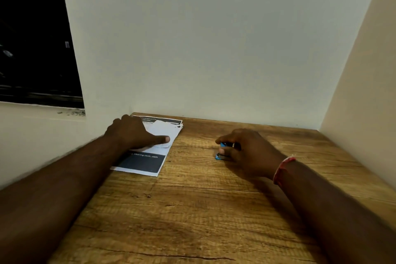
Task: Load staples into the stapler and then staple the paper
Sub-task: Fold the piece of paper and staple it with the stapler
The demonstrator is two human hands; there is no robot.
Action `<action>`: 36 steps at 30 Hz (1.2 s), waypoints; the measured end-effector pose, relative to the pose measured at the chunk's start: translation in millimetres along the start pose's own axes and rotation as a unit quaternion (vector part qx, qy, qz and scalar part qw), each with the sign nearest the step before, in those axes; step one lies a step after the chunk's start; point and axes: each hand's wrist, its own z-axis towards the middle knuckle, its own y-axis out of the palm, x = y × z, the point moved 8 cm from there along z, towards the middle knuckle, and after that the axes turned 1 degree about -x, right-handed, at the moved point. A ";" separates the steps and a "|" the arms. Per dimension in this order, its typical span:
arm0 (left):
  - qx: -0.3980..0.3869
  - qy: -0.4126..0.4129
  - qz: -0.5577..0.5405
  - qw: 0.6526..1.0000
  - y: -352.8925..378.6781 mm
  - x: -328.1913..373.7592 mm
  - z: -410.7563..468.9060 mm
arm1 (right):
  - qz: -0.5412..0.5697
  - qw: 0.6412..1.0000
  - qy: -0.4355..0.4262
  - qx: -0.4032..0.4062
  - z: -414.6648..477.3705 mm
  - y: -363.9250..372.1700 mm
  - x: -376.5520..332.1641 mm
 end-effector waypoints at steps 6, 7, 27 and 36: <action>0.003 0.012 -0.117 0.993 -0.5 5.9 6.6 | 0.036 0.999 0.027 -0.001 -3.8 -1.4 2.4; 0.011 0.008 -0.149 0.989 -3.1 5.9 3.2 | 0.049 0.998 0.033 0.007 -4.2 -2.1 3.7; 0.127 0.193 -0.585 0.778 -57.6 93.3 -106.6 | 0.550 0.813 0.076 0.175 -16.1 -23.5 -19.8; 0.075 0.217 -0.641 0.732 -52.4 101.8 -110.4 | 0.534 0.817 0.065 0.209 -18.1 -34.8 -17.8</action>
